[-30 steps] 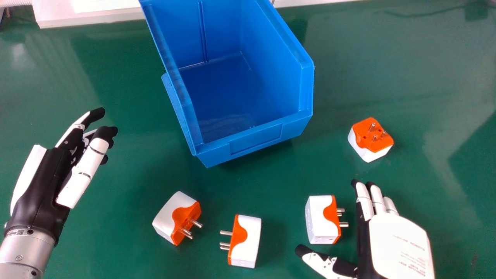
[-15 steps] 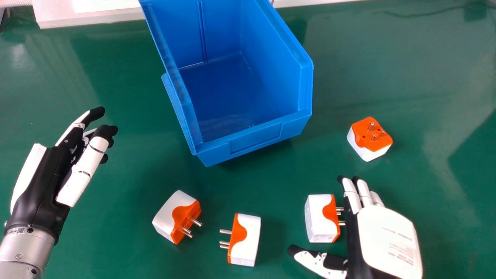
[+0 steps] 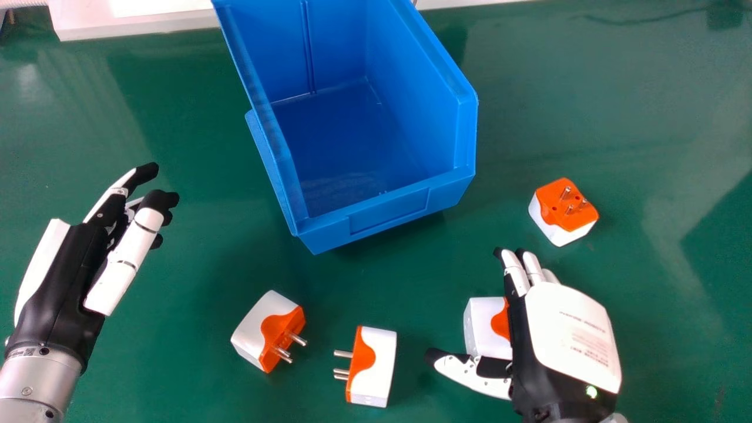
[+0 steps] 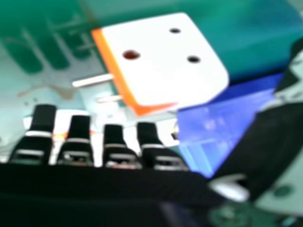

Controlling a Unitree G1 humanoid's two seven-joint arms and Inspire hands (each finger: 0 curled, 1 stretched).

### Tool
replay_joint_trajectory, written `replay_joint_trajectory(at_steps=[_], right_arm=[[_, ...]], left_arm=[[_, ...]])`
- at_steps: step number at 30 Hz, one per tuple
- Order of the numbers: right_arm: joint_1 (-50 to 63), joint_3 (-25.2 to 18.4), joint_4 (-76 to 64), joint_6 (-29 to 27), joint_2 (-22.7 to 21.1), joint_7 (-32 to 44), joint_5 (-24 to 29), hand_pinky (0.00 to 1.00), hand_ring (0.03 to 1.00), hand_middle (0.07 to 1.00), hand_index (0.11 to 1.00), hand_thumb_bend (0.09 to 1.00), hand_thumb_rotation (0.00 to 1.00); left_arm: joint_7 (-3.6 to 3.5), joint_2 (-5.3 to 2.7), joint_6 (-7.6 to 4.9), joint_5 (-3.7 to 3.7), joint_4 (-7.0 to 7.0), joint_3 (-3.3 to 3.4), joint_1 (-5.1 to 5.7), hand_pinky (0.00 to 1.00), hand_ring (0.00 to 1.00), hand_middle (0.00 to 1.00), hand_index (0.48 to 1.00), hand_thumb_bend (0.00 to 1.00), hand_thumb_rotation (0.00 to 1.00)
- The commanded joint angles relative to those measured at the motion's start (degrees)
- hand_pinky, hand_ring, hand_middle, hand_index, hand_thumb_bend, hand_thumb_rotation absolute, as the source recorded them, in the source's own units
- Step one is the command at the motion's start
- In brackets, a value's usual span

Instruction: Pick all objects and put in blue box

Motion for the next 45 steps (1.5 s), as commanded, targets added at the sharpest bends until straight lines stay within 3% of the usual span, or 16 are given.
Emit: replay_joint_trajectory(at_steps=[1,12,22,45], right_arm=[[-0.62,3.99,-1.92,0.49,3.02,0.90,-0.05,0.83,0.905,0.932,0.891,0.607,0.41],[-1.22,4.44,-4.08,1.40,-0.04,8.04,-1.66,0.81,0.887,0.918,0.876,0.629,0.31],[-2.84,3.63,-5.73,2.57,-2.15,13.23,-3.15,0.80,0.878,0.913,0.865,0.636,0.25],[-5.99,1.93,-6.15,3.99,-5.00,16.75,-6.60,0.77,0.862,0.898,0.843,0.636,0.22]], left_arm=[[-0.07,0.21,-0.39,-0.86,-2.05,0.82,0.25,0.79,0.82,0.82,0.906,0.53,0.93],[-0.73,0.40,-0.57,-1.25,-3.17,1.31,1.18,0.79,0.82,0.82,0.907,0.55,0.93],[-1.29,0.28,-0.47,-1.51,-2.85,1.83,1.09,0.79,0.82,0.83,0.910,0.57,0.94],[-1.32,0.73,-0.10,-1.57,-2.70,1.87,0.78,0.84,0.84,0.84,0.915,0.62,0.94]])
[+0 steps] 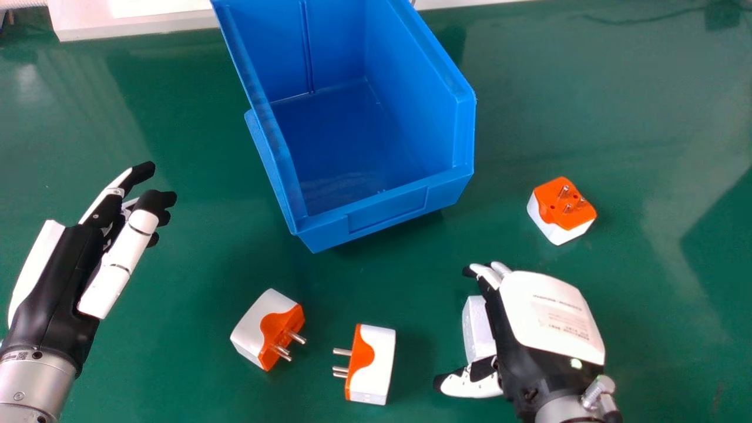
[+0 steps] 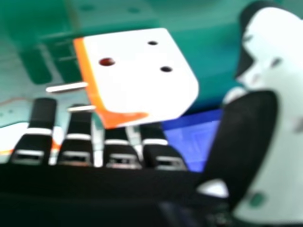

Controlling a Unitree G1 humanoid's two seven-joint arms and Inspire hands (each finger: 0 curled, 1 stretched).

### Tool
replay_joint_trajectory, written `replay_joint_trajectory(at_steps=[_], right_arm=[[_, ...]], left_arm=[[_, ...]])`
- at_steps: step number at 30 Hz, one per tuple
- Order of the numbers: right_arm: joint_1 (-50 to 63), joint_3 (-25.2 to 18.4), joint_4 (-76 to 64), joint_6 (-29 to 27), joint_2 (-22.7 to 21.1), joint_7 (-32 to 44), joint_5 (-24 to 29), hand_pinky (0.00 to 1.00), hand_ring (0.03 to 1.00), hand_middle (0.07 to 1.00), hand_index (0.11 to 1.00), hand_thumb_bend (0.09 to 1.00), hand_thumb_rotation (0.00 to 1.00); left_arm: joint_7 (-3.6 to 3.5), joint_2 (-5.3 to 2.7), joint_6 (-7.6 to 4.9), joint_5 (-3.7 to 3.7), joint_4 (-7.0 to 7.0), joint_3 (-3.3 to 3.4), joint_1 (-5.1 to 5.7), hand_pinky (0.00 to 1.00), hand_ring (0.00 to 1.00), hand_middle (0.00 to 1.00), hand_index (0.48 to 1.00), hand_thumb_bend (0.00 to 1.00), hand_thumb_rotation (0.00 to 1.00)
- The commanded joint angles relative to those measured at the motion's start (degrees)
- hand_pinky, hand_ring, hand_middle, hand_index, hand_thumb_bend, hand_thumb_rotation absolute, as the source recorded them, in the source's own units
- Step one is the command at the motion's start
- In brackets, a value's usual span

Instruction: Pick all objects and put in blue box

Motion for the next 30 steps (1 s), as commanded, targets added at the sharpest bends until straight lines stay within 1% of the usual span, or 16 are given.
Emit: replay_joint_trajectory(at_steps=[1,5,10,14,17,22,26,27,30], right_arm=[[-0.71,-0.47,-1.84,-0.11,-0.84,0.61,-1.38,0.77,0.861,0.897,0.841,0.638,0.23],[-1.24,-1.51,-2.13,-1.91,-2.93,1.23,0.21,0.77,0.859,0.895,0.838,0.643,0.23],[-2.07,-2.93,-3.04,-4.42,-5.31,3.11,2.52,0.76,0.856,0.894,0.835,0.647,0.22],[-2.90,-3.92,-3.58,-7.08,-8.48,5.42,4.21,0.76,0.854,0.892,0.834,0.643,0.20],[-3.25,-4.53,-4.35,-8.00,-10.08,7.59,4.84,0.76,0.855,0.892,0.833,0.637,0.18],[-3.77,-4.74,-5.08,-7.63,-10.62,10.64,3.91,0.77,0.860,0.893,0.834,0.632,0.16],[-4.22,-5.05,-4.85,-8.14,-11.22,11.47,3.90,0.77,0.865,0.893,0.834,0.633,0.16],[-4.33,-5.07,-4.79,-8.19,-11.35,11.60,3.93,0.77,0.865,0.893,0.834,0.634,0.17],[-5.09,-5.38,-4.62,-8.76,-12.19,12.47,4.50,0.78,0.865,0.893,0.834,0.637,0.17]], left_arm=[[-0.05,0.79,-0.13,-0.53,-1.06,0.98,-0.25,0.84,0.84,0.84,0.915,0.62,0.94],[-0.02,0.79,-0.01,-0.47,-1.52,1.04,-0.01,0.85,0.84,0.84,0.916,0.63,0.94],[-0.14,0.81,0.08,-0.64,-1.63,1.14,0.07,0.85,0.84,0.84,0.916,0.62,0.94],[-0.20,0.82,0.18,-0.66,-1.89,1.21,0.15,0.86,0.84,0.84,0.916,0.62,0.94],[-0.28,0.75,0.22,-0.81,-1.80,1.27,0.12,0.86,0.85,0.84,0.917,0.62,0.94],[-0.53,0.45,0.56,-1.56,-1.85,1.50,0.08,0.86,0.85,0.85,0.917,0.61,0.94],[-0.50,0.64,0.43,-1.47,-1.87,1.47,0.17,0.86,0.86,0.85,0.917,0.61,0.94],[-0.54,0.63,0.40,-1.56,-1.85,1.48,0.16,0.86,0.86,0.85,0.917,0.61,0.94],[-0.67,0.27,0.53,-2.27,-1.86,1.60,0.12,0.86,0.86,0.85,0.917,0.61,0.94]])
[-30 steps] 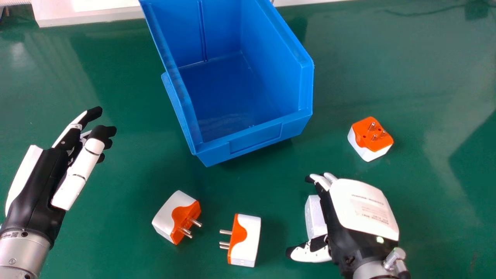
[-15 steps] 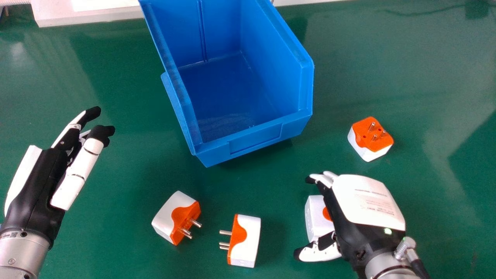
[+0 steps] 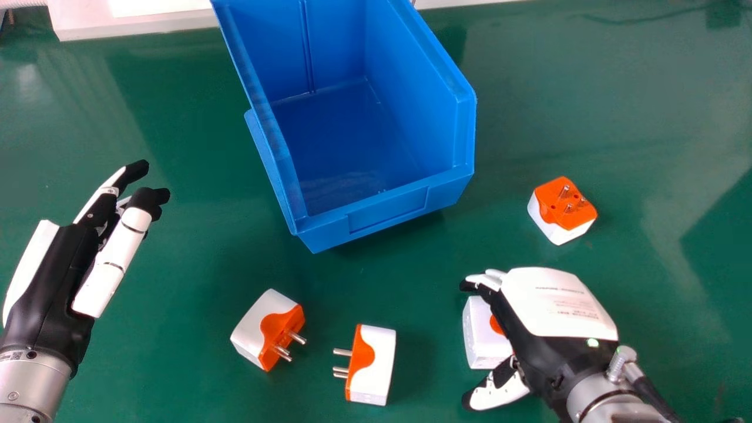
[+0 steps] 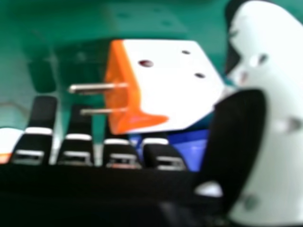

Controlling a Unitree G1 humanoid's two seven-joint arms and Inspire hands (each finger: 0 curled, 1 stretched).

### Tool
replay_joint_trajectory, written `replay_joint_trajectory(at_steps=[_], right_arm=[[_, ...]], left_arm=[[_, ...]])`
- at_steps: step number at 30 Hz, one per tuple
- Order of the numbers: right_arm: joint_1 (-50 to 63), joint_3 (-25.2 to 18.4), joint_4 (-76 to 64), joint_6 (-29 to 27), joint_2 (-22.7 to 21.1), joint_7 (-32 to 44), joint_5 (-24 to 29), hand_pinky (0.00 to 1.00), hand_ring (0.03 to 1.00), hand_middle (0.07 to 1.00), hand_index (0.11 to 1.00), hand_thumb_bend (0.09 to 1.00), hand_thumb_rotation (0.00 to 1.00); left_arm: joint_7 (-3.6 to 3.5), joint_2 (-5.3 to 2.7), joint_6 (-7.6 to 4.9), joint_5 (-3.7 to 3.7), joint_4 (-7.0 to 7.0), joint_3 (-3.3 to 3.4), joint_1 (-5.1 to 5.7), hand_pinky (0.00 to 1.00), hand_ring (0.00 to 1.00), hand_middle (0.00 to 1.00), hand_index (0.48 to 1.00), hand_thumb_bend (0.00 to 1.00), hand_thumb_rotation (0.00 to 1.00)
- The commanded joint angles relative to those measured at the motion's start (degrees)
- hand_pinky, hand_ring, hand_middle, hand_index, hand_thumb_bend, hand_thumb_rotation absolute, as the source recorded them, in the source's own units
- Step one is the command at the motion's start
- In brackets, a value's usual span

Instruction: Pick all objects and put in blue box

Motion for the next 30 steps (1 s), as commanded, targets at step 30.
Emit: replay_joint_trajectory(at_steps=[30], right_arm=[[-6.68,-2.61,2.24,-1.52,-2.82,5.99,0.20,0.78,0.878,0.911,0.849,0.611,0.13]], left_arm=[[-0.17,-0.24,1.45,-1.07,-3.98,0.87,1.13,0.87,0.86,0.84,0.916,0.59,0.92]])
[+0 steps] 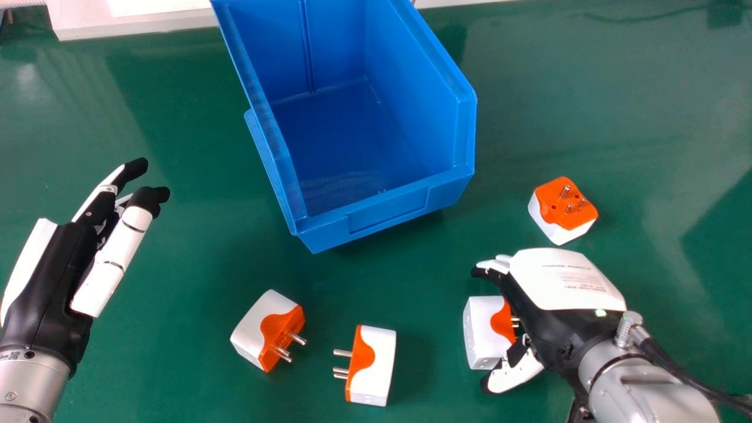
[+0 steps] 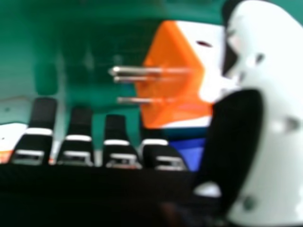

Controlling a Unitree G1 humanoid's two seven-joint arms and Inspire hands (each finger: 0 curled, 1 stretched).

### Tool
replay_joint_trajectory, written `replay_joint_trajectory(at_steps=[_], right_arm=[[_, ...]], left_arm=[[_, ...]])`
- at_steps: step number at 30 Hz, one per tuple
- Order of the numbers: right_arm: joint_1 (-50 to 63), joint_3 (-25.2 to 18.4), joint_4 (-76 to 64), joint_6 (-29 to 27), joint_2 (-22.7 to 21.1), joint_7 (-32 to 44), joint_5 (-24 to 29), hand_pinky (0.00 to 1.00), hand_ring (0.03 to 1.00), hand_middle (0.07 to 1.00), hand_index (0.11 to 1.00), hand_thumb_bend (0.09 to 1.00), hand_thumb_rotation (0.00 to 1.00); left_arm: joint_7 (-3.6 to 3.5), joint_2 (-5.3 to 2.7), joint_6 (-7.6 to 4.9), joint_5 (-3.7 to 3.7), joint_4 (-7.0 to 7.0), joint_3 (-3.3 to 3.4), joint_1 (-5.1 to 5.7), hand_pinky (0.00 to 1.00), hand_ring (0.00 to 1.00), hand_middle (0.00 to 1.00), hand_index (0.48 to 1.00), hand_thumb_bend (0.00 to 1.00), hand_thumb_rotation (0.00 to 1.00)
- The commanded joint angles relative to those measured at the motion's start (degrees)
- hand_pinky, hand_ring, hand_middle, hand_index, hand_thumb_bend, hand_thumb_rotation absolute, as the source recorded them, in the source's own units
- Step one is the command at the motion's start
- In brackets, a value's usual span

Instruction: Pick all objects and put in blue box

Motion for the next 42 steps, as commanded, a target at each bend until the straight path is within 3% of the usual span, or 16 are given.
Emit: replay_joint_trajectory(at_steps=[1,16,25,33,38,42], right_arm=[[-1.08,-0.03,-0.25,-0.54,-0.66,0.19,-0.36,0.78,0.878,0.911,0.849,0.609,0.14],[-2.62,1.51,0.79,-0.64,-2.16,4.09,-1.24,0.78,0.878,0.909,0.852,0.583,0.18],[-3.05,2.24,0.71,-0.30,-2.01,5.70,-1.95,0.77,0.880,0.910,0.854,0.587,0.20],[-2.25,2.60,0.39,-1.63,-2.30,4.53,-1.90,0.77,0.877,0.905,0.845,0.608,0.20],[-1.32,3.12,0.55,-2.78,-2.64,3.72,-1.34,0.76,0.873,0.899,0.836,0.606,0.18],[-1.20,3.47,0.63,-3.43,-3.28,4.56,-1.29,0.77,0.872,0.895,0.830,0.607,0.18]], left_arm=[[-0.12,0.07,-0.03,-1.06,-1.95,0.64,0.45,0.87,0.86,0.84,0.916,0.59,0.92],[-0.19,-0.06,1.24,-2.13,-3.85,0.70,1.26,0.90,0.87,0.84,0.915,0.62,0.91],[-0.31,0.42,0.16,-1.62,-3.28,0.64,1.33,0.86,0.85,0.84,0.914,0.62,0.91],[-0.29,0.80,-0.27,-0.57,-2.87,0.62,1.00,0.84,0.85,0.85,0.914,0.61,0.91],[-0.30,0.45,0.37,-0.98,-3.03,0.57,0.74,0.84,0.84,0.85,0.913,0.60,0.91],[-0.24,0.72,0.43,-0.36,-3.24,0.33,0.50,0.85,0.85,0.85,0.914,0.60,0.91]])
